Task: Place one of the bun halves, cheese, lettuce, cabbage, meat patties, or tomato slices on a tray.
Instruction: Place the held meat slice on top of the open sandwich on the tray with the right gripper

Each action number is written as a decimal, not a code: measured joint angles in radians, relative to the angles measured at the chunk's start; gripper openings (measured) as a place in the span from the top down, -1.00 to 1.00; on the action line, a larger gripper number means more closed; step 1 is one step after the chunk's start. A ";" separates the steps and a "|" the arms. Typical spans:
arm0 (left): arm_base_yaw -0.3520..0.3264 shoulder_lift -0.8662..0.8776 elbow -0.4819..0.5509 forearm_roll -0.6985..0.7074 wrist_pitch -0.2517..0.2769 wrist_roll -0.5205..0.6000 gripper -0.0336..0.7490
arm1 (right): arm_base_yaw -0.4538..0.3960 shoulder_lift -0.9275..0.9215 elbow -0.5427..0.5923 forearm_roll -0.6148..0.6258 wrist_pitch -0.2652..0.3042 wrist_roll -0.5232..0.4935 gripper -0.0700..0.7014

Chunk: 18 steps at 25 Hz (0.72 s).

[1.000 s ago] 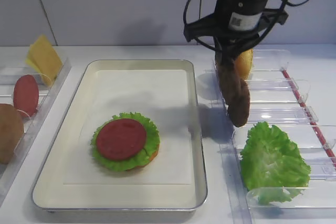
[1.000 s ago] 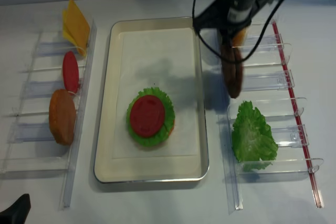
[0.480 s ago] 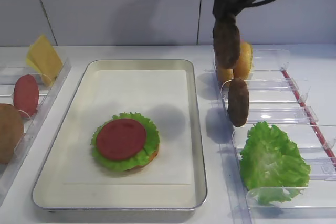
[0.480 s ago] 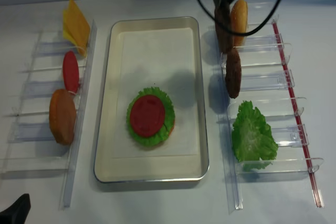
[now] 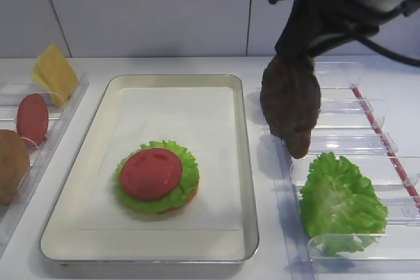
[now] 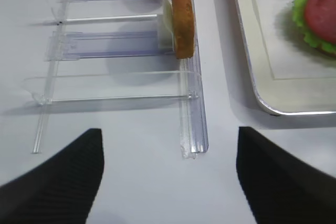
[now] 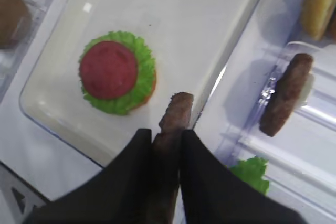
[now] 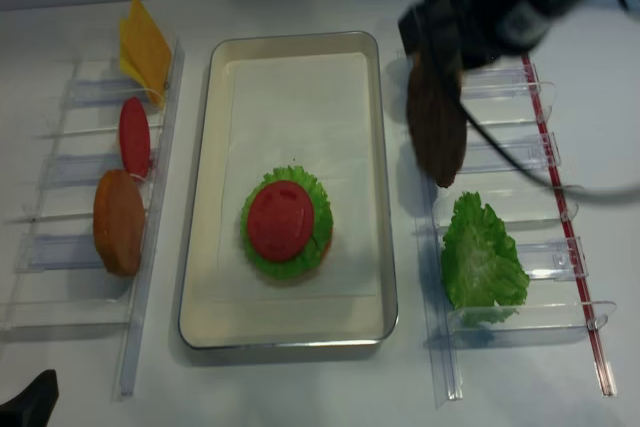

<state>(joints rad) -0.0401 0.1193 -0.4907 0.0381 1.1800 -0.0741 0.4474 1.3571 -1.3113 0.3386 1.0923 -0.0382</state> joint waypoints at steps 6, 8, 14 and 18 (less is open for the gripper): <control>0.000 0.000 0.000 0.000 0.000 0.000 -0.39 | 0.000 -0.119 0.217 0.150 -0.103 -0.075 0.41; 0.000 0.000 0.000 0.000 0.000 0.000 -0.39 | 0.000 -0.145 0.282 0.213 -0.148 -0.112 0.41; 0.000 0.000 0.000 0.000 0.000 0.000 -0.39 | 0.000 -0.166 0.461 0.535 -0.278 -0.359 0.41; 0.000 0.000 0.000 0.000 0.000 0.000 -0.39 | 0.000 -0.166 0.513 0.730 -0.341 -0.540 0.41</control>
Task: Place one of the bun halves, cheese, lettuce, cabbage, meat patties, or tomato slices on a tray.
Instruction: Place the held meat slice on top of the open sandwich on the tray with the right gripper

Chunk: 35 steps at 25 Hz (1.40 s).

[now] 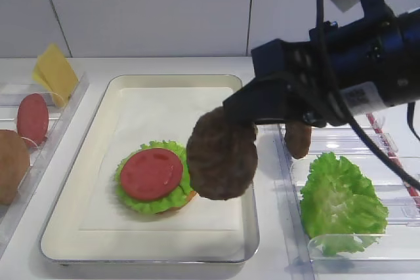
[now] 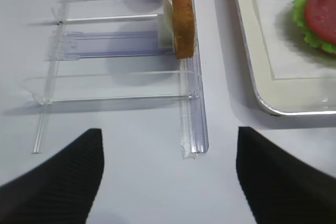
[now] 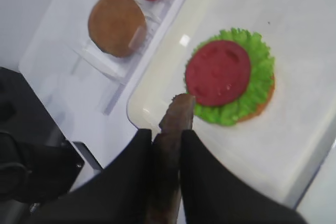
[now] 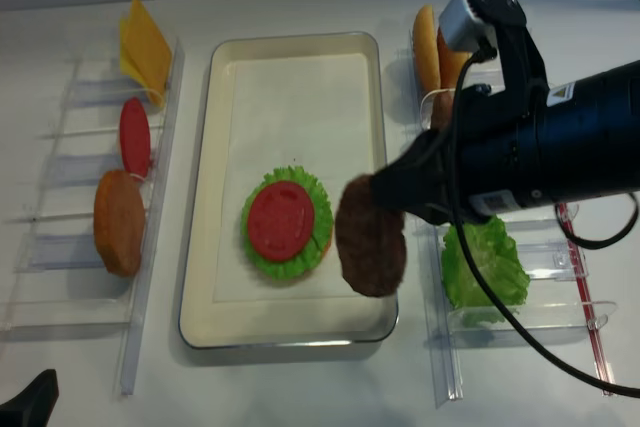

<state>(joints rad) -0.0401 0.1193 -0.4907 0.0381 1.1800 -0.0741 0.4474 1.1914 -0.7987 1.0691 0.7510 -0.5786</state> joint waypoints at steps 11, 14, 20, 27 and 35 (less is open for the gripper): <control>0.000 0.000 0.000 0.000 0.000 0.000 -0.39 | 0.000 0.285 0.000 0.395 0.082 -0.327 0.41; 0.000 0.000 0.000 0.000 0.000 0.000 -0.39 | 0.000 0.378 -0.027 0.535 0.174 -0.430 0.41; 0.000 0.000 0.000 0.000 0.000 0.000 -0.39 | -0.038 0.562 -0.122 0.615 0.359 -0.477 0.41; 0.000 0.000 0.000 0.000 0.000 0.000 -0.39 | -0.137 0.691 -0.173 0.626 0.391 -0.481 0.41; 0.000 0.000 0.000 0.000 0.000 0.000 -0.39 | -0.114 0.747 -0.228 0.628 0.393 -0.459 0.41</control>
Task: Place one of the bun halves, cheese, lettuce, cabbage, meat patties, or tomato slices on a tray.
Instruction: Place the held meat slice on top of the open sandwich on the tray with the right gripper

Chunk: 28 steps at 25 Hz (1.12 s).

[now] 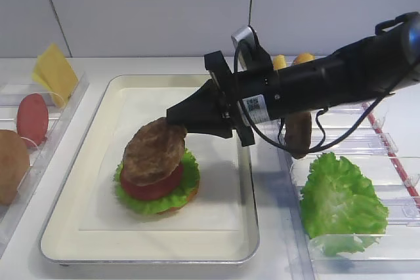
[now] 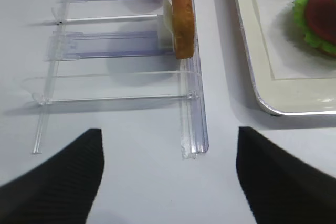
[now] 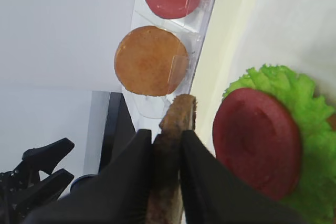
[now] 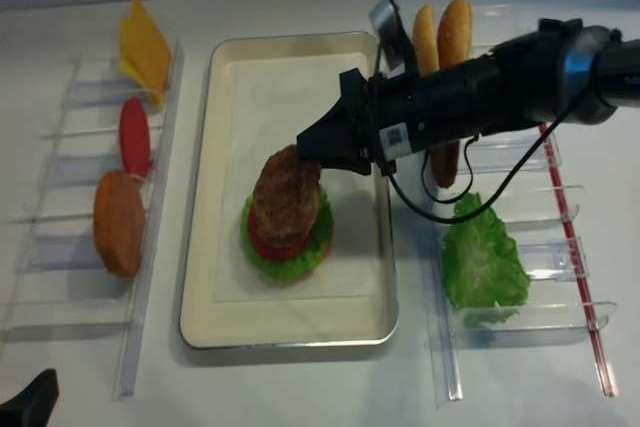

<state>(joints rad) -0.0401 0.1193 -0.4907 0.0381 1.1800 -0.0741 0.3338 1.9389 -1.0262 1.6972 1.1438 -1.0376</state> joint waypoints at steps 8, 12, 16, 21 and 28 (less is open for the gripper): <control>0.000 0.000 0.000 0.000 0.000 0.000 -0.39 | 0.010 0.041 -0.004 0.002 0.003 0.000 0.41; 0.000 0.000 0.000 0.000 0.000 0.000 -0.39 | 0.023 0.041 -0.004 0.014 0.003 0.001 0.41; 0.000 0.000 0.000 0.000 0.000 0.000 -0.39 | 0.023 0.041 -0.004 0.036 0.003 -0.015 0.41; 0.000 0.000 0.000 0.000 0.000 0.000 -0.39 | 0.023 0.042 -0.004 0.032 0.003 -0.020 0.41; 0.000 0.000 0.000 0.000 0.000 0.000 -0.39 | 0.023 0.082 -0.004 0.032 0.003 -0.024 0.41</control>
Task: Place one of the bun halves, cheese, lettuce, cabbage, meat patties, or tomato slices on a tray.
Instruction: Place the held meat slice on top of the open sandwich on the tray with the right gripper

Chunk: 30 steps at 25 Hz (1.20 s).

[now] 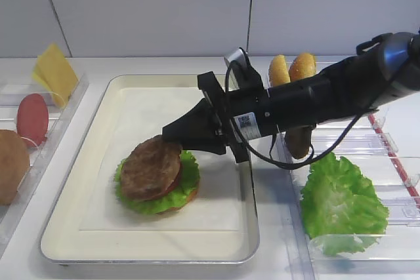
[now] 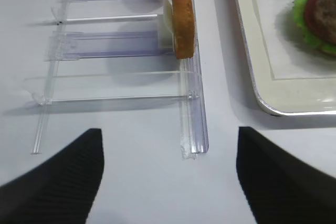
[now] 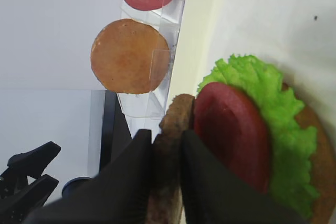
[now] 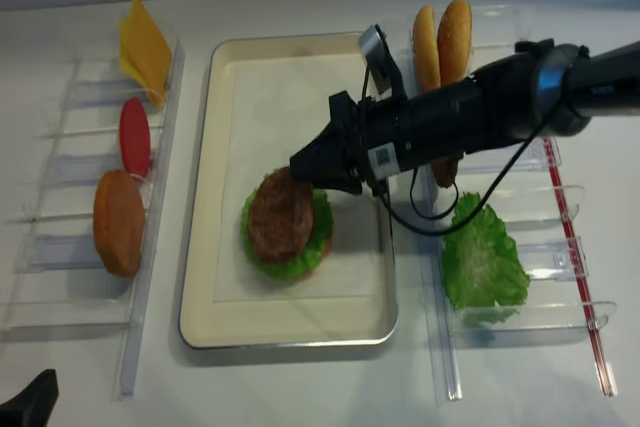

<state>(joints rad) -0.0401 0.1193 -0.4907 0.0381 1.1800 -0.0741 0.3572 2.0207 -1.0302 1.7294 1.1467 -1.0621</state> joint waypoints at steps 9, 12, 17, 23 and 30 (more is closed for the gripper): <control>0.000 0.000 0.000 0.000 0.000 0.000 -0.39 | -0.002 0.004 0.000 0.013 0.000 -0.015 0.41; 0.000 0.000 0.000 0.000 0.000 0.000 -0.39 | -0.014 0.006 0.000 0.013 0.000 -0.017 0.41; 0.000 0.000 0.000 0.000 0.000 0.000 -0.39 | -0.028 0.006 0.000 0.019 0.002 -0.017 0.42; 0.000 0.000 0.000 0.000 0.000 0.000 -0.39 | -0.028 0.006 0.000 0.019 0.002 -0.011 0.42; 0.000 0.000 0.000 0.000 0.000 0.000 -0.39 | -0.028 0.008 -0.002 0.023 0.002 0.004 0.42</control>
<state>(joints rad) -0.0401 0.1193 -0.4907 0.0381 1.1800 -0.0741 0.3289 2.0289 -1.0323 1.7522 1.1487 -1.0579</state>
